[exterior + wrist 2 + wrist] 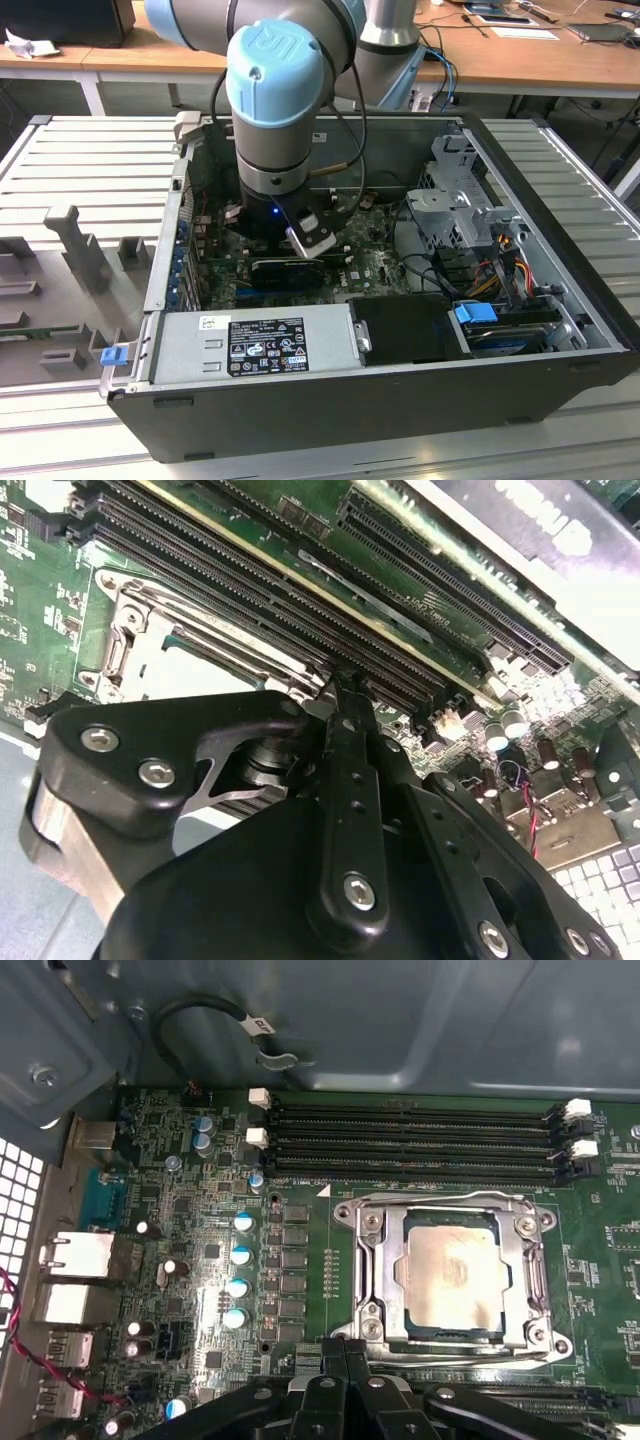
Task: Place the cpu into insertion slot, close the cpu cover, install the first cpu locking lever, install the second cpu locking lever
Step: 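Install the second cpu locking lever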
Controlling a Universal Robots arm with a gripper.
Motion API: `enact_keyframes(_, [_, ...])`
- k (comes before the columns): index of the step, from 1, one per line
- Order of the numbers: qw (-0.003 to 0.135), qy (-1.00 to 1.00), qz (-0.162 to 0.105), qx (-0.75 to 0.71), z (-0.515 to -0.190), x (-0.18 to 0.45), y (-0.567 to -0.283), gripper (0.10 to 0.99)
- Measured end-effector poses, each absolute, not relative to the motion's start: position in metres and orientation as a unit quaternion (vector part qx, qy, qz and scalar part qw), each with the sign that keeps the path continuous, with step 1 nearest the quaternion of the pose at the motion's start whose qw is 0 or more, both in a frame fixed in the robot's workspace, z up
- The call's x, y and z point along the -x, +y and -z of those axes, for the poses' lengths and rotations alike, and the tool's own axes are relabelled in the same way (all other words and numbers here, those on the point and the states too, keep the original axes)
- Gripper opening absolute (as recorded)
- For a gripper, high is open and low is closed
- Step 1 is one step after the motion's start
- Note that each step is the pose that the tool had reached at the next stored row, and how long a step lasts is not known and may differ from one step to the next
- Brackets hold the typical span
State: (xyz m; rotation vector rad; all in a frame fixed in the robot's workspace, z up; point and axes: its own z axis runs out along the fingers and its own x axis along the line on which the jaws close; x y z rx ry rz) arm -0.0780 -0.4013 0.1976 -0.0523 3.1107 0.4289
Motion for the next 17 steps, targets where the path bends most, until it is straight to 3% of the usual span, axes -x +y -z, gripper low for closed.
enact_keyframes(12, [0.001, 0.99, -0.141, 0.017, -0.197, 0.078, -0.4, 0.106])
enact_keyframes(17, [0.001, 0.99, -0.141, 0.017, -0.211, 0.078, -0.4, 0.106])
